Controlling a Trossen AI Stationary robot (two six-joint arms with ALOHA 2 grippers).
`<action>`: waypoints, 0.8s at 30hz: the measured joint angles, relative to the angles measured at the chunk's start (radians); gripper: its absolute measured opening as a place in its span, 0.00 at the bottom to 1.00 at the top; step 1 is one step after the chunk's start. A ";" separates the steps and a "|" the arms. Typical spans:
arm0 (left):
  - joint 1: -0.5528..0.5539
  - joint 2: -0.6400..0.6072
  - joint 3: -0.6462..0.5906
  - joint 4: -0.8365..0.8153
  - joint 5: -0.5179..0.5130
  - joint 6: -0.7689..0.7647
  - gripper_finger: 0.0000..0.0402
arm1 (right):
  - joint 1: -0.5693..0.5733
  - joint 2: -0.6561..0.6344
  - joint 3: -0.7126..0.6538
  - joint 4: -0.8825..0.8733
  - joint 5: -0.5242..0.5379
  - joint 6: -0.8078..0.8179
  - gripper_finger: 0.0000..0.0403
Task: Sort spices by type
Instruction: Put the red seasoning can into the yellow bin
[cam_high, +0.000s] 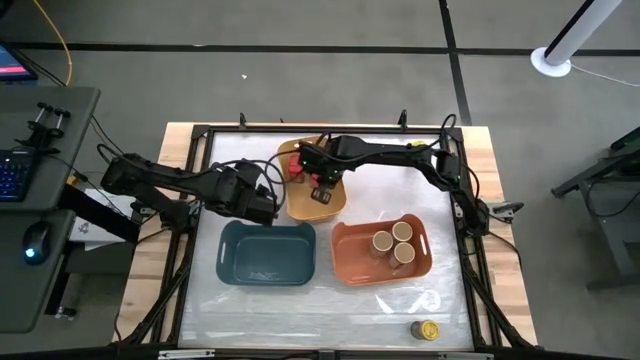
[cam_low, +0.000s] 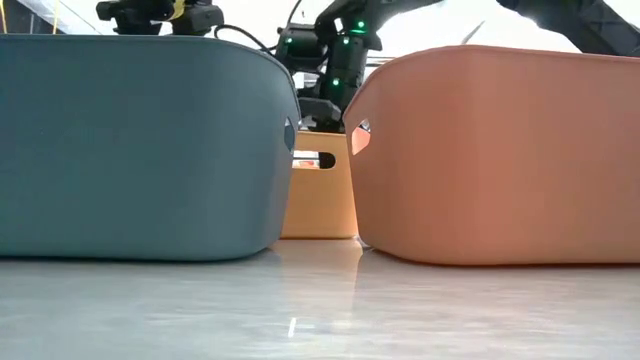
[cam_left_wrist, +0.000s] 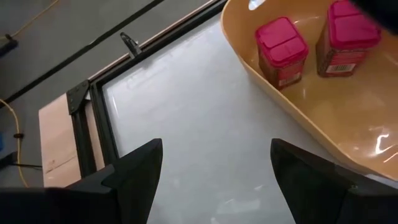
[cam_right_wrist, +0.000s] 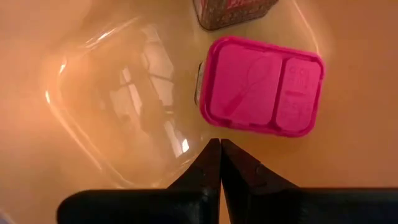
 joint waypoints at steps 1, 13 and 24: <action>0.000 0.000 0.000 0.000 0.000 0.000 0.70 | 0.000 0.004 0.000 0.006 0.007 0.000 0.00; -0.001 0.000 0.000 0.000 0.043 -0.001 0.70 | -0.006 0.051 -0.001 0.021 0.131 -0.007 0.00; -0.013 0.000 0.000 0.006 0.050 -0.009 0.70 | -0.016 0.054 -0.001 0.079 0.260 -0.019 0.00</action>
